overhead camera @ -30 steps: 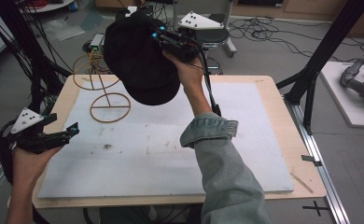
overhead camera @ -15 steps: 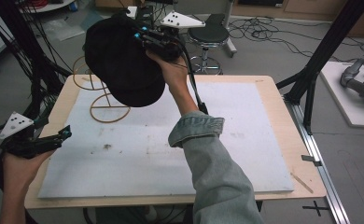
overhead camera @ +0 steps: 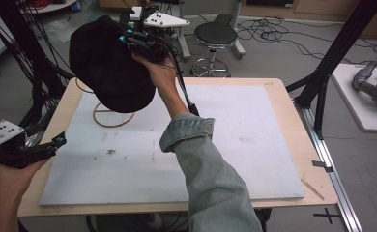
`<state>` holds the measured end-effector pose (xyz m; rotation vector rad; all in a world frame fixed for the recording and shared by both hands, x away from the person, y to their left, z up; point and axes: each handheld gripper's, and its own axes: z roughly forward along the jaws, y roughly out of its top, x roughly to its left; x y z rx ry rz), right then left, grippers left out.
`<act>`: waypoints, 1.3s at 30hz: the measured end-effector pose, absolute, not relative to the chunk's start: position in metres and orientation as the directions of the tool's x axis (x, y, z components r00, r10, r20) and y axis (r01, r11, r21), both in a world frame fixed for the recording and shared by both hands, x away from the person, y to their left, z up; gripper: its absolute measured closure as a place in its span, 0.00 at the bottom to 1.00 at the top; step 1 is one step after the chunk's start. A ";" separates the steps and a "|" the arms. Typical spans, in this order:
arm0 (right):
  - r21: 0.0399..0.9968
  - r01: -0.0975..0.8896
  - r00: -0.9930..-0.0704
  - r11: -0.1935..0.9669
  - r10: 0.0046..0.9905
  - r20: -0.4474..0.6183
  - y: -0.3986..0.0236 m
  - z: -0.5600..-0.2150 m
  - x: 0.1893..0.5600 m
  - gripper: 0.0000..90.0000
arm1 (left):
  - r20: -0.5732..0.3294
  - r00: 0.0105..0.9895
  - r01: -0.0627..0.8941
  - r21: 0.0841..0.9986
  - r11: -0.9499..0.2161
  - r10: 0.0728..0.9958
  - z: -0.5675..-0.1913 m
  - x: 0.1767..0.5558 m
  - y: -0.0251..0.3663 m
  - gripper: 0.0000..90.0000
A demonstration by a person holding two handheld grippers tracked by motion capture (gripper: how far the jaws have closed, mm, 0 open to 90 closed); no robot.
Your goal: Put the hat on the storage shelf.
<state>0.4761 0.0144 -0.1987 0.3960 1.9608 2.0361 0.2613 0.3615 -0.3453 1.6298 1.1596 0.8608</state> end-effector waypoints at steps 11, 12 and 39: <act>0.998 0.057 -0.911 -0.019 0.408 0.060 0.034 -0.211 0.491 0.96 | 0.023 0.304 0.302 0.946 -0.120 0.952 -0.345 0.259 0.365 0.19; 0.998 0.068 -0.910 -0.016 0.409 0.069 0.036 -0.213 0.493 0.96 | 0.021 0.305 0.302 0.946 -0.117 0.952 -0.345 0.259 0.364 0.19; 0.963 0.265 -0.856 0.040 0.469 0.216 0.070 -0.250 0.516 0.89 | 0.024 0.311 0.300 0.946 -0.122 0.950 -0.345 0.258 0.365 0.19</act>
